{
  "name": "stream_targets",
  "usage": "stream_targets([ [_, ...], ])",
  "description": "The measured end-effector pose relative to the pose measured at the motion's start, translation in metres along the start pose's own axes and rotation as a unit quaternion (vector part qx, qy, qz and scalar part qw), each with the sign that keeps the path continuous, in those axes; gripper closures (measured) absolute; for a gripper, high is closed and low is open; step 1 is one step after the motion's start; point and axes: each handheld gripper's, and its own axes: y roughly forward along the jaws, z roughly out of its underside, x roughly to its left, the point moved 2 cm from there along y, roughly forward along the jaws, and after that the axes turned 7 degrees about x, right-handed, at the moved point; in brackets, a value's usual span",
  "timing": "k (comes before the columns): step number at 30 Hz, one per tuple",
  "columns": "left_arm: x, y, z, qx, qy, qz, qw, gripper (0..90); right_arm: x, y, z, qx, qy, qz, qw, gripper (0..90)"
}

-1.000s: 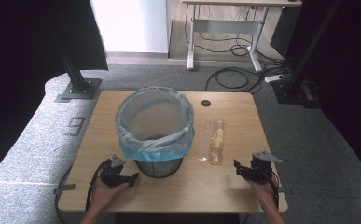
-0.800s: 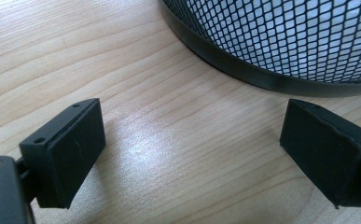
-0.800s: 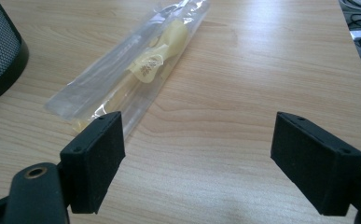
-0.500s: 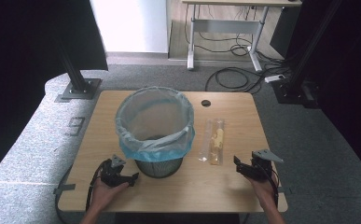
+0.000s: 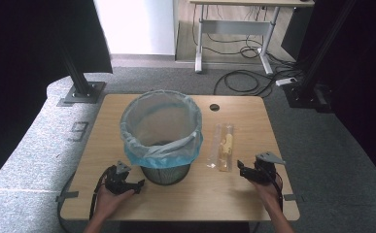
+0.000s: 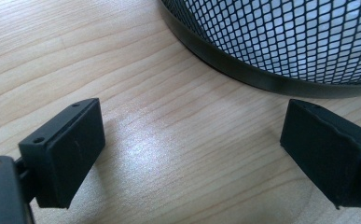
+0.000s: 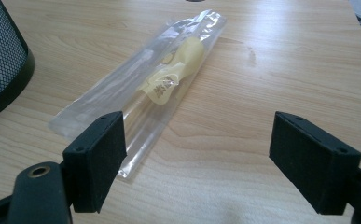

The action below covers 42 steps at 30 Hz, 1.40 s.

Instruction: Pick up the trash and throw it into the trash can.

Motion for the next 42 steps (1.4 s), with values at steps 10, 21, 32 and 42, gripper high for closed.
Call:
stream_targets([
  [10,0.0,0.001,-0.001,0.001,0.001,0.001,1.0,6.0,0.011,0.017,-0.003,0.015,-0.017,-0.003,0.9997,17.8],
  [21,0.0,0.001,-0.001,0.001,0.001,0.001,1.0,6.0,0.018,0.039,-0.008,0.036,-0.023,-0.01,0.999,17.4],
  [32,0.0,0.001,-0.001,0.001,0.001,0.001,1.0,6.0,0.023,0.052,-0.014,0.043,-0.032,-0.005,0.9985,17.4],
  [42,0.0,0.001,-0.001,0.0,0.001,0.001,1.0,6.0,0.029,0.072,-0.021,0.054,-0.043,0.002,0.9976,17.6],
])
